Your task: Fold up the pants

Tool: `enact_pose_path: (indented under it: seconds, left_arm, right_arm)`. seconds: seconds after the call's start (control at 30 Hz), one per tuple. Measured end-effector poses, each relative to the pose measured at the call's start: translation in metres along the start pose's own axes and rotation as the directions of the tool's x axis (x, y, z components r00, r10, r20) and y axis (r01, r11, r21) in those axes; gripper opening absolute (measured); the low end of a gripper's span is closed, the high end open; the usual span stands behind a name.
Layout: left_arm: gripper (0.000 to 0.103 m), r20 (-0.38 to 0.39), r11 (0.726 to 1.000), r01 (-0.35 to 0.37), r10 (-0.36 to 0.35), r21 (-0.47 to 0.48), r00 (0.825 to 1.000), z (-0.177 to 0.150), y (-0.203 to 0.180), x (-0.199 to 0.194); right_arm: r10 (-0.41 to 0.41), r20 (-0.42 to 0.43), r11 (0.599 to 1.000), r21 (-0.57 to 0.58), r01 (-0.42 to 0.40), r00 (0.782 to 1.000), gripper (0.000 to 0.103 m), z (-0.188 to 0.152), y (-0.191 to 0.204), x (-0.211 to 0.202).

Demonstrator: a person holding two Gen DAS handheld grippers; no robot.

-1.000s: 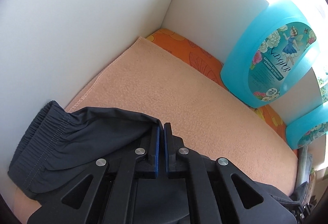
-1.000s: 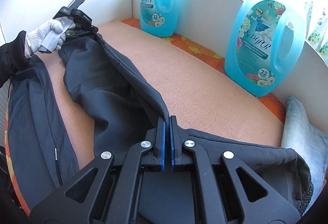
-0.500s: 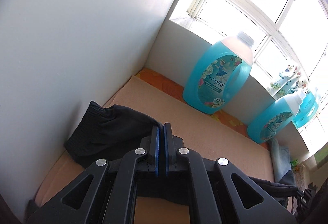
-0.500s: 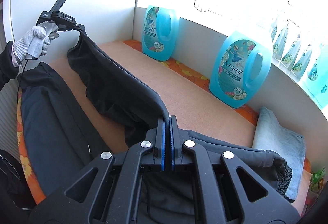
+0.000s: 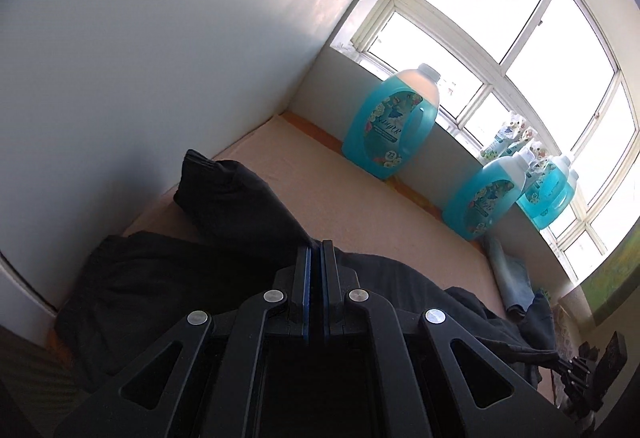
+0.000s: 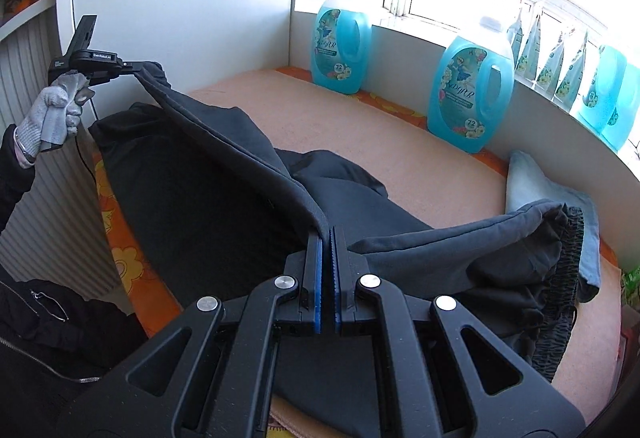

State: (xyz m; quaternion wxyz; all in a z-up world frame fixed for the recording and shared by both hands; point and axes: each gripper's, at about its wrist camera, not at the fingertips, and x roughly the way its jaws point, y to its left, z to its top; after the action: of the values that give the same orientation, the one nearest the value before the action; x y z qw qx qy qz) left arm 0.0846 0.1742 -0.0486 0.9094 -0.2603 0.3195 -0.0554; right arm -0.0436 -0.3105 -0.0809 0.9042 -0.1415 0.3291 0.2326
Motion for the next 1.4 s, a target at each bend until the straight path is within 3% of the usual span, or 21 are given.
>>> enact_pose_path:
  seconds: [0.2, 0.4, 0.53, 0.63, 0.67, 0.7, 0.77, 1.0, 1.13, 1.23, 1.3, 1.37, 1.4]
  left_arm:
    - [0.002, -0.041, 0.998, -0.031, 0.029, -0.048, 0.999, -0.051, 0.026, -0.009]
    - [0.002, -0.069, 0.996, -0.060, 0.055, -0.067, 0.996, -0.076, 0.041, -0.005]
    - [0.002, -0.091, 0.996, -0.041, 0.034, -0.081, 0.995, -0.081, 0.047, -0.004]
    - [0.006, -0.051, 0.996, -0.061, 0.057, -0.064, 0.997, -0.076, 0.047, -0.013]
    - [0.011, -0.031, 0.995, -0.074, 0.072, -0.060, 0.997, -0.072, 0.047, -0.016]
    - [0.016, -0.011, 0.994, -0.088, 0.087, -0.065, 0.996, -0.070, 0.050, -0.020]
    - [0.021, 0.004, 0.992, -0.093, 0.093, -0.091, 0.996, -0.066, 0.060, -0.025]
    - [0.024, 0.016, 0.981, -0.127, 0.130, -0.146, 0.991, -0.069, 0.084, -0.032]
    - [0.024, 0.029, 0.977, -0.128, 0.135, -0.168, 0.990, -0.073, 0.090, -0.040]
    - [0.025, 0.051, 0.976, -0.128, 0.139, -0.177, 0.989, -0.070, 0.089, -0.048]
    - [0.041, 0.074, 0.977, -0.130, 0.144, -0.172, 0.987, -0.066, 0.085, -0.052]
    - [0.052, 0.090, 0.978, -0.119, 0.135, -0.169, 0.987, -0.061, 0.082, -0.053]
    - [0.052, 0.088, 0.979, -0.118, 0.134, -0.165, 0.987, -0.058, 0.081, -0.050]
  right_arm:
    - [0.017, -0.092, 0.999, 0.037, -0.013, 0.996, 0.004, -0.034, 0.008, 0.009]
    - [0.032, -0.195, 0.998, 0.055, -0.021, 0.980, 0.004, -0.049, 0.005, 0.030]
    - [0.033, -0.277, 0.999, 0.027, -0.027, 0.960, 0.005, -0.055, 0.009, 0.041]
    - [0.050, -0.298, 0.998, 0.041, -0.040, 0.953, 0.018, -0.048, 0.012, 0.038]
    - [0.051, -0.285, 0.998, 0.039, -0.041, 0.957, 0.030, -0.044, 0.014, 0.035]
    - [0.052, -0.270, 0.998, 0.038, -0.043, 0.961, 0.045, -0.039, 0.015, 0.032]
    - [0.074, -0.236, 0.997, 0.038, -0.067, 0.969, 0.053, -0.026, 0.019, 0.027]
    - [0.144, -0.151, 0.987, -0.050, -0.153, 0.978, 0.053, 0.058, 0.045, 0.049]
    - [0.211, -0.121, 0.966, -0.126, -0.226, 0.970, 0.053, 0.114, 0.064, 0.088]
    - [0.274, -0.135, 0.942, -0.161, -0.294, 0.952, 0.053, 0.153, 0.080, 0.125]
    - [0.309, -0.140, 0.926, -0.181, -0.331, 0.941, 0.053, 0.175, 0.092, 0.147]
    - [0.347, -0.148, 0.907, -0.198, -0.371, 0.926, 0.053, 0.193, 0.107, 0.170]
    - [0.360, -0.152, 0.899, -0.208, -0.385, 0.921, 0.053, 0.200, 0.114, 0.182]
